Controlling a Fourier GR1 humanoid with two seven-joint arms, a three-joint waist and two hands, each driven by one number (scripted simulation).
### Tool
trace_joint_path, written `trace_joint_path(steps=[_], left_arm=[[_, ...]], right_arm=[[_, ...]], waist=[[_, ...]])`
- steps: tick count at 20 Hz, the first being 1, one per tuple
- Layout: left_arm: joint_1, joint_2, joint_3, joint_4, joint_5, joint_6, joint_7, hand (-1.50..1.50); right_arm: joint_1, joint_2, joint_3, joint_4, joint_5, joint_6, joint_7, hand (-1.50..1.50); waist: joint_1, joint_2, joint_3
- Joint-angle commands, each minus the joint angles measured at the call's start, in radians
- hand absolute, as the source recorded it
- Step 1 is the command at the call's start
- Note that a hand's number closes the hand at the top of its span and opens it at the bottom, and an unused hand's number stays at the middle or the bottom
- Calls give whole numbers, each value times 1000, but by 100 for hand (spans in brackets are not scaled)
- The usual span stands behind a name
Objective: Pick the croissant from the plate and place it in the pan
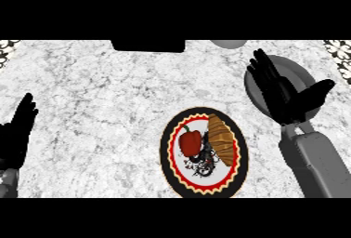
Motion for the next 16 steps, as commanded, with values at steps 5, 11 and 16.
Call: trace_joint_path(steps=[5, 11, 16], left_arm=[[-110, -112, -33, -89, 80, -46, 3, 0], [-129, -188, -53, -88, 109, -29, 36, 0], [-61, -195, -84, -197, 84, -16, 59, 0]], right_arm=[[-166, 5, 4, -48, -174, 369, -127, 150], [52, -254, -6, -56, 154, 440, -504, 150], [76, -377, -75, 127, 304, 442, -704, -150]], waist=[[23, -12, 48], [-36, -18, 46], [7, -20, 46]])
